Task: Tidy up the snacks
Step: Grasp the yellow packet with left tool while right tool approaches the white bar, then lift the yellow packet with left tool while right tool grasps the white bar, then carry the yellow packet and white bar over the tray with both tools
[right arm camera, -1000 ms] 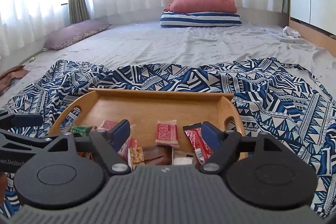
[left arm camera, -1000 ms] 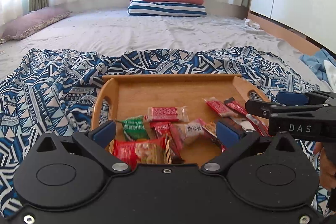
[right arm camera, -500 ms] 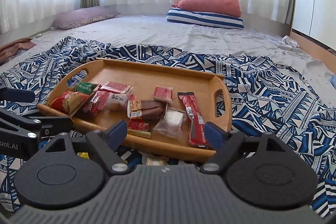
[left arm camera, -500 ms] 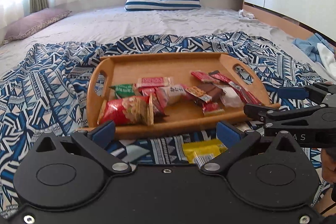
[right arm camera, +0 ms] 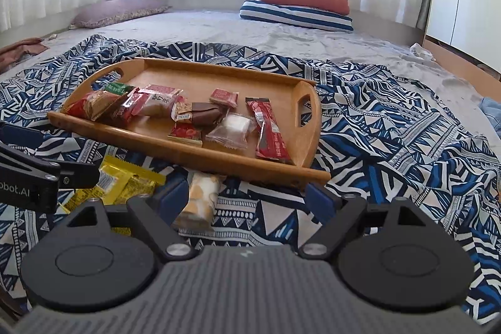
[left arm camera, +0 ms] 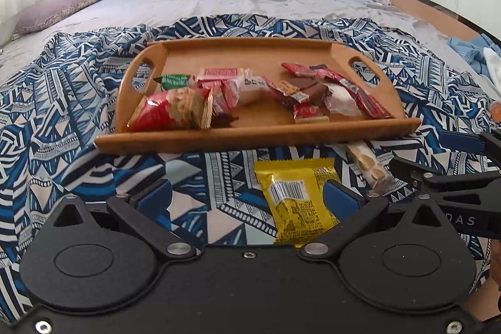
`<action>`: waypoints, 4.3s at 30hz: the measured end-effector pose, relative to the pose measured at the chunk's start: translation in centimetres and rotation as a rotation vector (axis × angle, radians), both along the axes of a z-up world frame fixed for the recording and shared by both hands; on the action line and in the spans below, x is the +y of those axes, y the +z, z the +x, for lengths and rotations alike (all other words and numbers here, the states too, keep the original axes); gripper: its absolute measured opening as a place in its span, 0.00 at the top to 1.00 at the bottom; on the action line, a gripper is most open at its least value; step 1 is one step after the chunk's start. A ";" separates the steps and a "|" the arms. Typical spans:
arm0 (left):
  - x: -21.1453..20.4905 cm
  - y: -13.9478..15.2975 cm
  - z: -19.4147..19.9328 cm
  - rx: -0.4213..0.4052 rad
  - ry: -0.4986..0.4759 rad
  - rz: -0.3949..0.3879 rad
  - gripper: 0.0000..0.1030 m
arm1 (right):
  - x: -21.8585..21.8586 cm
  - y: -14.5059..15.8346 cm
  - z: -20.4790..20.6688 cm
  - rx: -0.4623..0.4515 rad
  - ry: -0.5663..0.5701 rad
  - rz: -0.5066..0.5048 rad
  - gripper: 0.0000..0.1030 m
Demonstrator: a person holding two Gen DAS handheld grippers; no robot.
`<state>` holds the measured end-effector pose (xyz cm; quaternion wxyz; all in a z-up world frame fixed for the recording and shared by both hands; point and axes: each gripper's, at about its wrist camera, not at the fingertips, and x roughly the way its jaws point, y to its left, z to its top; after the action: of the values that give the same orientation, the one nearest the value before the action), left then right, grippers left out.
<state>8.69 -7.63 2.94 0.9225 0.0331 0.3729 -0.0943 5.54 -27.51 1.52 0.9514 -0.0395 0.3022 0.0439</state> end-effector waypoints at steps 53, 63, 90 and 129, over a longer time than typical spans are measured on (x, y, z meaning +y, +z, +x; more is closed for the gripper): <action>1.7 -0.5 0.2 -0.020 -0.011 -0.016 0.48 | 2.6 -2.2 1.2 0.035 -0.038 0.134 0.12; 2.0 -0.7 0.5 -0.015 -0.002 -0.021 0.48 | 3.7 -2.6 1.9 0.038 -0.073 0.106 0.19; 2.3 -1.4 1.2 0.000 0.011 -0.027 0.48 | 4.4 -2.8 1.6 0.008 -0.041 0.093 0.64; 3.4 4.9 3.8 -0.101 0.001 -0.046 0.48 | 4.2 2.8 2.0 -0.073 -0.090 0.187 0.74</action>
<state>12.49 -4.27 7.82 0.9406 0.0166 0.3238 -0.1008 7.54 -23.33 4.35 0.9623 0.0616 0.2635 0.0278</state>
